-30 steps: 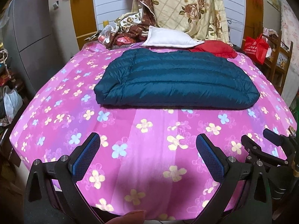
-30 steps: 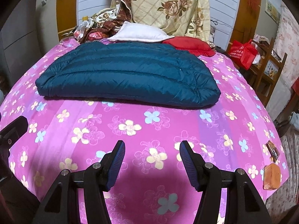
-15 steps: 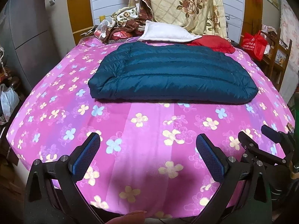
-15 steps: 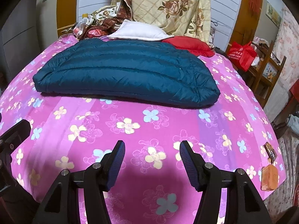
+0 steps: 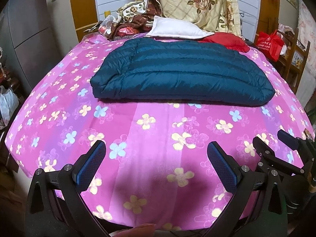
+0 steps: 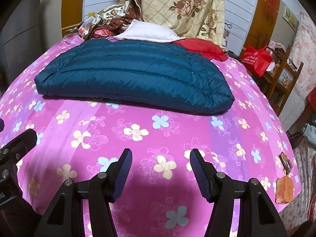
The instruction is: Fold large clothes
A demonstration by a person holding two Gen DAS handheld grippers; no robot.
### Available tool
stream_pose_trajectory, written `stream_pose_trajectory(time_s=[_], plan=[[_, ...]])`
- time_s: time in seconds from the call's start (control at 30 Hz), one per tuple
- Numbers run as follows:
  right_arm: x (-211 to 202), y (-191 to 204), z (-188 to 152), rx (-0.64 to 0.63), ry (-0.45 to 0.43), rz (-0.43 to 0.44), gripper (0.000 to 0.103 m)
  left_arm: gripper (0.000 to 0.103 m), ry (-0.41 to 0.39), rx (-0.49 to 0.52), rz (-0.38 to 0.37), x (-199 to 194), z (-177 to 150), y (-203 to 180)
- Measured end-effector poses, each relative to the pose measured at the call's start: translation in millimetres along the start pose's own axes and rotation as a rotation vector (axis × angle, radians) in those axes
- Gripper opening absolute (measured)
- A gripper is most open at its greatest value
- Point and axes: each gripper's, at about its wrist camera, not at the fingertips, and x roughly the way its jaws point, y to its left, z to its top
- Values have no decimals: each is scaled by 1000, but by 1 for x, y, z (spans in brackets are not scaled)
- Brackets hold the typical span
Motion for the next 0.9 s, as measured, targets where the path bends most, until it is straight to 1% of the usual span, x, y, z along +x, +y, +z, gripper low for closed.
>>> stream_pose_trajectory(time_s=[0.2, 0.5, 0.9], plan=[[3, 0, -1, 3, 10, 5, 58, 103, 20, 3, 0, 6, -3, -2], [4, -1, -1, 11, 13, 11, 59, 103, 56, 11, -22, 15, -8, -7], [4, 2, -2, 13, 20, 29, 59, 102, 65, 11, -42, 16, -11, -9]])
